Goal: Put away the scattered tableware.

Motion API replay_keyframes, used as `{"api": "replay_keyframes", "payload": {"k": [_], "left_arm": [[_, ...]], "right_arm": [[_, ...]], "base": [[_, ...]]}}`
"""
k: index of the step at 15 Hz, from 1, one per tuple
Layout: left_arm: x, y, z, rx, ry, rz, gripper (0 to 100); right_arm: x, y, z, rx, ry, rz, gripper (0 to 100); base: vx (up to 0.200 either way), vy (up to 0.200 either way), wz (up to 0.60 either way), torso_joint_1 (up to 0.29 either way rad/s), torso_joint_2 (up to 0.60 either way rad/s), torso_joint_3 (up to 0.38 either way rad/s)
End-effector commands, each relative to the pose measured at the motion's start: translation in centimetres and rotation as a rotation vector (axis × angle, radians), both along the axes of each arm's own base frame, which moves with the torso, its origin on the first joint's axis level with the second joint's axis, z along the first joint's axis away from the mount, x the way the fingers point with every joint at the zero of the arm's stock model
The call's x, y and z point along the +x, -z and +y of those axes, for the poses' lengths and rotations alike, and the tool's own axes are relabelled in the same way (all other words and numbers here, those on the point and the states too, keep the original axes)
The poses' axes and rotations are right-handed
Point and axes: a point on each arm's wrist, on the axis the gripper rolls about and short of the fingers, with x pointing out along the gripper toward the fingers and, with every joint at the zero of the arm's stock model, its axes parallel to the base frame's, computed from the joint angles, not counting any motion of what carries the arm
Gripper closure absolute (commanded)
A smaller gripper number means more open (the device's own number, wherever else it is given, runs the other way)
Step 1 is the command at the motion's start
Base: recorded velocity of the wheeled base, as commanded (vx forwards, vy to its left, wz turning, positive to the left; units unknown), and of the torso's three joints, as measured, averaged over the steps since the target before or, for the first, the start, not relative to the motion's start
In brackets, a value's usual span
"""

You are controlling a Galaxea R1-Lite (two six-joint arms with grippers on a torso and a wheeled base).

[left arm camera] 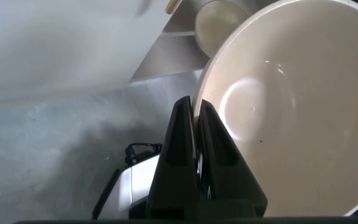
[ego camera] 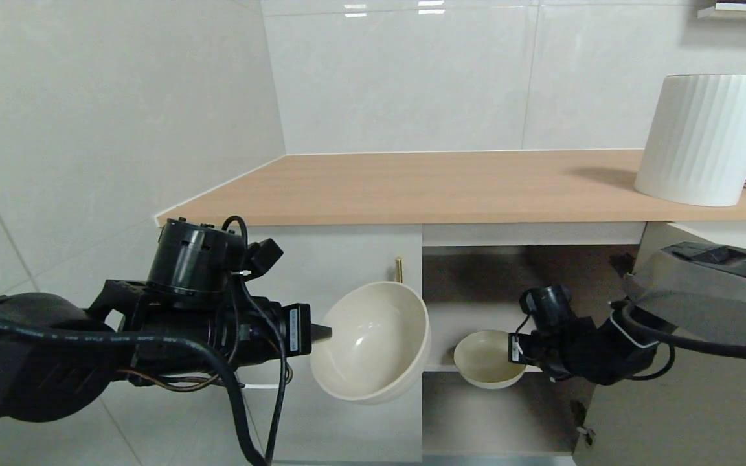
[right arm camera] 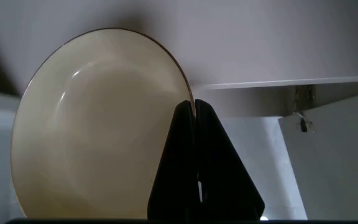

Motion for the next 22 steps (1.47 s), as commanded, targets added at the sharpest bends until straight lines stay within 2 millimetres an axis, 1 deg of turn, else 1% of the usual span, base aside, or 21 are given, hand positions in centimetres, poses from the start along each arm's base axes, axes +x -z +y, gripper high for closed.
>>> {"api": "replay_keyframes", "payload": {"k": [1, 2, 3, 4, 5, 6, 7, 8, 10, 12, 22], "left_arm": [[0.0, 0.1, -0.1, 0.003, 0.002, 0.004, 100], [0.0, 0.1, -0.1, 0.003, 0.002, 0.004, 100], [0.0, 0.1, -0.1, 0.002, 0.002, 0.002, 100], [0.0, 0.1, -0.1, 0.002, 0.002, 0.002, 100], [0.0, 0.2, -0.1, 0.003, 0.002, 0.005, 100], [0.1, 0.1, -0.1, 0.003, 0.002, 0.004, 100], [0.1, 0.3, -0.2, 0.005, 0.002, 0.008, 100], [0.2, 0.3, -0.2, 0.006, 0.001, 0.009, 100], [0.2, 0.3, -0.2, 0.005, 0.001, 0.007, 100], [0.2, 0.3, -0.2, 0.005, 0.001, 0.007, 100], [0.1, 0.2, -0.4, 0.001, 0.007, -0.004, 100]], "right_arm": [[1.5, 2.6, -0.8, -0.020, 0.037, 0.030, 100], [2.3, 2.6, -1.7, -0.027, 0.068, 0.035, 100], [2.7, 2.7, -1.9, -0.030, 0.075, 0.040, 100], [2.9, 2.8, -1.8, -0.030, 0.077, 0.041, 100], [3.6, 3.4, -2.0, -0.041, 0.094, 0.035, 100], [3.6, 3.4, -2.1, -0.042, 0.097, 0.033, 100], [4.3, 3.9, -2.2, -0.057, 0.119, 0.022, 100], [4.7, 4.0, -2.6, -0.061, 0.135, 0.018, 100], [5.3, 4.3, -2.8, -0.065, 0.144, 0.022, 100], [6.3, 4.2, -2.6, -0.086, 0.177, -0.012, 100], [7.9, 4.0, -2.5, -0.076, 0.197, -0.036, 100]], "base": [[0.000, 0.000, 0.00, 0.000, 0.00, 0.000], [0.000, 0.000, 0.00, 0.000, 0.00, 0.000], [0.000, 0.000, 0.00, 0.000, 0.00, 0.000], [0.000, 0.000, 0.00, 0.000, 0.00, 0.000], [0.000, 0.000, 0.00, 0.000, 0.00, 0.000], [0.000, 0.000, 0.00, 0.000, 0.00, 0.000], [0.000, 0.000, 0.00, 0.000, 0.00, 0.000], [0.000, 0.000, 0.00, 0.000, 0.00, 0.000], [0.000, 0.000, 0.00, 0.000, 0.00, 0.000], [0.000, 0.000, 0.00, 0.000, 0.00, 0.000], [0.000, 0.000, 0.00, 0.000, 0.00, 0.000]]}}
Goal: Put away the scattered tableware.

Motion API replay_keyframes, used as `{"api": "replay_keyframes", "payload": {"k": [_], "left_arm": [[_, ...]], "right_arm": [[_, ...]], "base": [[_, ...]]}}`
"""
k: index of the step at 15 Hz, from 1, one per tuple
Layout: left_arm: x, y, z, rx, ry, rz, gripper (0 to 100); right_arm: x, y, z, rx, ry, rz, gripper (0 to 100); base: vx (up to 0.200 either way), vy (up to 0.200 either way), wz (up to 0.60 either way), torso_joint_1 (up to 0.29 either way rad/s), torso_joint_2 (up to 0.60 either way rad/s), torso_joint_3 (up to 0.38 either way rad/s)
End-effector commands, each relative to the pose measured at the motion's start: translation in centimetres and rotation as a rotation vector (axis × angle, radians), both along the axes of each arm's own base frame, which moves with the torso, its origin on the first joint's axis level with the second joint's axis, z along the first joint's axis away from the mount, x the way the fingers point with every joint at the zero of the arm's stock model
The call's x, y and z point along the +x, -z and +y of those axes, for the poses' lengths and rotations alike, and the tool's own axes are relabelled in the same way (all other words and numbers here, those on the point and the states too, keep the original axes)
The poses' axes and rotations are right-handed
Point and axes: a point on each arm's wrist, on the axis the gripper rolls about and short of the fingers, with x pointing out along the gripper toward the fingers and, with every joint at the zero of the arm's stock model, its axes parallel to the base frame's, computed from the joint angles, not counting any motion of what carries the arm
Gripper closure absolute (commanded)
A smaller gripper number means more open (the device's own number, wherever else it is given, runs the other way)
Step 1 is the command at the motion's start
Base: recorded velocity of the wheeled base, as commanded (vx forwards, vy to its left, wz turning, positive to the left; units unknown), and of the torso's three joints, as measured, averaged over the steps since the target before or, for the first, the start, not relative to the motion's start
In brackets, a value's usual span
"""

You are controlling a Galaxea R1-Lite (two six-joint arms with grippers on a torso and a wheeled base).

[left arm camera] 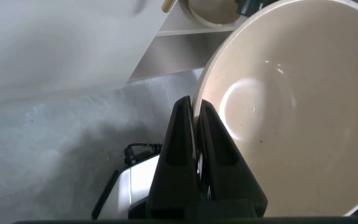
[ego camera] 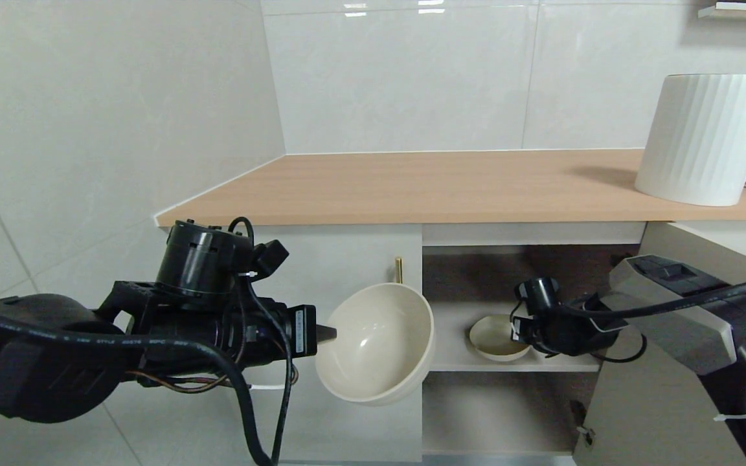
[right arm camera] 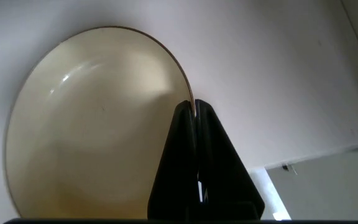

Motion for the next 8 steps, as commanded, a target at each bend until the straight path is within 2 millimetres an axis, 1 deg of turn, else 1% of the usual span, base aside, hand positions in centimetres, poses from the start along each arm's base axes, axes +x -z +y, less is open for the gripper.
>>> {"api": "replay_keyframes", "payload": {"k": [1, 8], "left_arm": [[0.01, 0.02, -0.02, 0.000, 0.000, 0.000, 100], [0.01, 0.02, -0.02, 0.000, 0.001, 0.001, 100]], "right_arm": [[0.26, 0.00, -0.05, -0.001, 0.004, 0.002, 100], [0.95, 0.04, -0.13, 0.010, 0.034, -0.014, 100]], "base": [[0.000, 0.000, 0.00, 0.000, 0.00, 0.000], [0.000, 0.000, 0.00, 0.000, 0.00, 0.000]]}}
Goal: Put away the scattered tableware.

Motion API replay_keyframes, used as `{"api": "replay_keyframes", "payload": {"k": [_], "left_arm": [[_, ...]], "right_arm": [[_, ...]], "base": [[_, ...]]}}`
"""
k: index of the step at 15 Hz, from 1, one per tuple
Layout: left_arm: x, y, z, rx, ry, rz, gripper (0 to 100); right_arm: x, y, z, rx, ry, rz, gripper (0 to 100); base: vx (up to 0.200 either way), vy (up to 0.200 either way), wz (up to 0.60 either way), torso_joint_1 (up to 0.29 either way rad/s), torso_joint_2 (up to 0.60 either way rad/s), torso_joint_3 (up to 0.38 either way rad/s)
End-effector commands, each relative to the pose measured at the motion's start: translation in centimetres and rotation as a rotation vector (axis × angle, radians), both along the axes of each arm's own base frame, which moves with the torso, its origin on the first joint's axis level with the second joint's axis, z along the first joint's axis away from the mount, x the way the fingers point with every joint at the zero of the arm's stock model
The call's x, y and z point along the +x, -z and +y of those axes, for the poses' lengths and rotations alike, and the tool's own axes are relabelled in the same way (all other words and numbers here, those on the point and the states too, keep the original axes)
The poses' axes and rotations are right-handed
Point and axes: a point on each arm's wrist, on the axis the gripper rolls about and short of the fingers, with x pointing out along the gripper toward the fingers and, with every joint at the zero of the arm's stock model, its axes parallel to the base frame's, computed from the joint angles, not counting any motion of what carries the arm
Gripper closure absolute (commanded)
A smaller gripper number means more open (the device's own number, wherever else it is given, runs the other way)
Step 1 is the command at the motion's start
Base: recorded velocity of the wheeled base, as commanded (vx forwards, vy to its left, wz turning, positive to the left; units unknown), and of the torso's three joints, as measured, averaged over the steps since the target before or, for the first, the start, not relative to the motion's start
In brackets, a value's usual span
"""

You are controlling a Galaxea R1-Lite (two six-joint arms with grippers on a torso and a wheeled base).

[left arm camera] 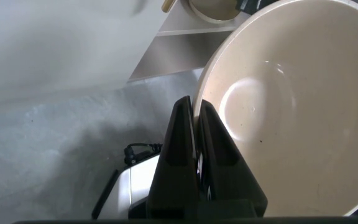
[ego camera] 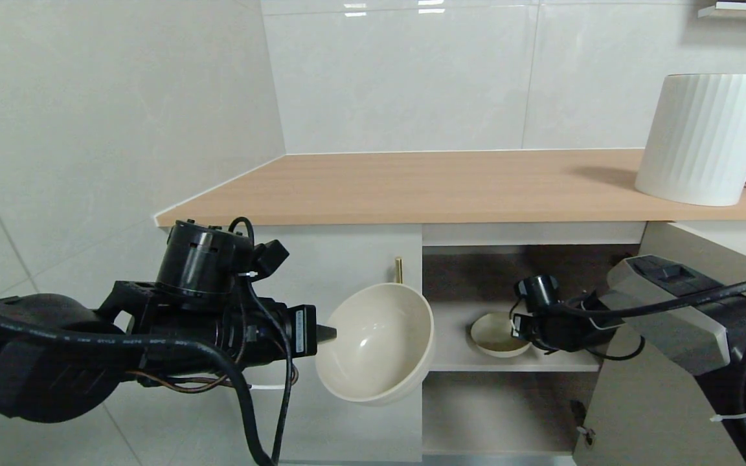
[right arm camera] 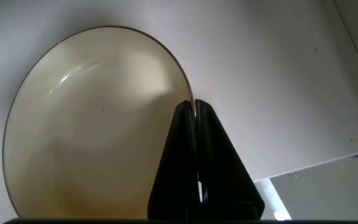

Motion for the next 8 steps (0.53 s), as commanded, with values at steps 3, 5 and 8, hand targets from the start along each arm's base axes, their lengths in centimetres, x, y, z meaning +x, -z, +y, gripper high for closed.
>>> {"api": "replay_keyframes", "payload": {"k": [3, 5, 8], "left_arm": [[0.01, 0.02, -0.01, 0.000, 0.000, 0.001, 100], [0.03, 0.07, -0.02, 0.001, 0.000, 0.002, 100], [0.07, 0.07, -0.04, 0.001, 0.003, 0.002, 100]], "right_arm": [[0.51, 0.01, 0.09, -0.007, 0.020, -0.014, 0], [0.57, -0.06, 0.09, -0.005, 0.029, -0.020, 0], [0.52, -0.73, 0.06, 0.007, 0.051, -0.035, 0]], "base": [[0.000, 0.000, 0.00, 0.000, 0.00, 0.000], [0.000, 0.000, 0.00, 0.000, 0.00, 0.000], [0.000, 0.000, 0.00, 0.000, 0.00, 0.000]]}}
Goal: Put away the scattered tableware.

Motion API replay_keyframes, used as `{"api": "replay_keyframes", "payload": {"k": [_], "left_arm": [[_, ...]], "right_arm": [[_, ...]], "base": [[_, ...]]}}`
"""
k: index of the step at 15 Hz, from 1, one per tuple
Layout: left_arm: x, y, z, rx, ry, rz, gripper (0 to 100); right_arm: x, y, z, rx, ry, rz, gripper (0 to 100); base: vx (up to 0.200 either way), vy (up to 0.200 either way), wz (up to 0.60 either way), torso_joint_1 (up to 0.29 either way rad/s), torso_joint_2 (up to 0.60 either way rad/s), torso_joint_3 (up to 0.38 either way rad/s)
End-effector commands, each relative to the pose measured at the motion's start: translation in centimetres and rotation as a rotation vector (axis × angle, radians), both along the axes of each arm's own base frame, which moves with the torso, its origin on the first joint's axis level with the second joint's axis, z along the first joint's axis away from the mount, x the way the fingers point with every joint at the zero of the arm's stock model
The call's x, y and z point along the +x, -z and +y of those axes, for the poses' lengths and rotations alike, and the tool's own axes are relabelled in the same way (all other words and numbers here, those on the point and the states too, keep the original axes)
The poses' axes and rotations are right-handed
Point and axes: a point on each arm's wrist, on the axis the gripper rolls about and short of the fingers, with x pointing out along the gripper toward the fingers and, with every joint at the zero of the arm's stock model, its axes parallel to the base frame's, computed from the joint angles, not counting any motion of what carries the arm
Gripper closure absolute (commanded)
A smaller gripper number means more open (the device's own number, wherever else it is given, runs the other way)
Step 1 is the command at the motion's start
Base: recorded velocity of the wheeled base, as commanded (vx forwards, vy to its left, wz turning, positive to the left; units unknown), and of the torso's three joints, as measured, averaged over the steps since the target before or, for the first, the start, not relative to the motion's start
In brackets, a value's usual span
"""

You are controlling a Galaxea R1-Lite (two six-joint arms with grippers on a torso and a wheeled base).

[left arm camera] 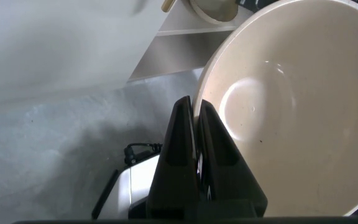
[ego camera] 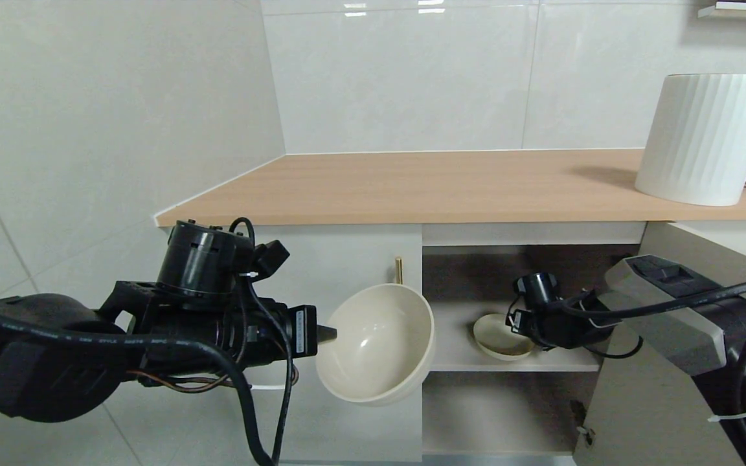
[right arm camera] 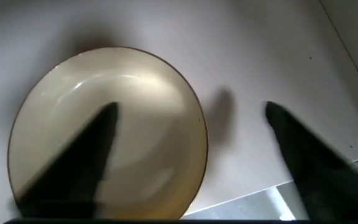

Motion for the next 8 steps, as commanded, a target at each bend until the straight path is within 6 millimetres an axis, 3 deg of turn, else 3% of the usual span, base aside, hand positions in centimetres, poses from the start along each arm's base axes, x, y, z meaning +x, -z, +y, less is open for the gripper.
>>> {"api": "replay_keyframes", "payload": {"k": [1, 2, 7, 8], "left_arm": [[0.1, 0.2, -0.5, 0.004, 0.012, 0.005, 100], [0.1, 0.3, -0.7, 0.005, 0.017, 0.007, 100], [0.2, 3.4, -4.6, 0.106, 0.041, 0.023, 100], [0.0, 4.1, -5.2, 0.123, 0.059, 0.044, 100]], "right_arm": [[-0.7, -2.6, 0.1, 0.027, 0.019, -0.035, 0], [-1.2, -3.3, 0.0, 0.032, 0.018, -0.035, 0], [-10.1, -13.2, 3.7, 0.106, -0.192, -0.052, 0], [-13.0, -16.5, 4.9, 0.126, -0.272, -0.028, 0]], "base": [[0.000, 0.000, 0.00, 0.000, 0.00, 0.000], [0.000, 0.000, 0.00, 0.000, 0.00, 0.000], [0.000, 0.000, 0.00, 0.000, 0.00, 0.000], [0.000, 0.000, 0.00, 0.000, 0.00, 0.000]]}}
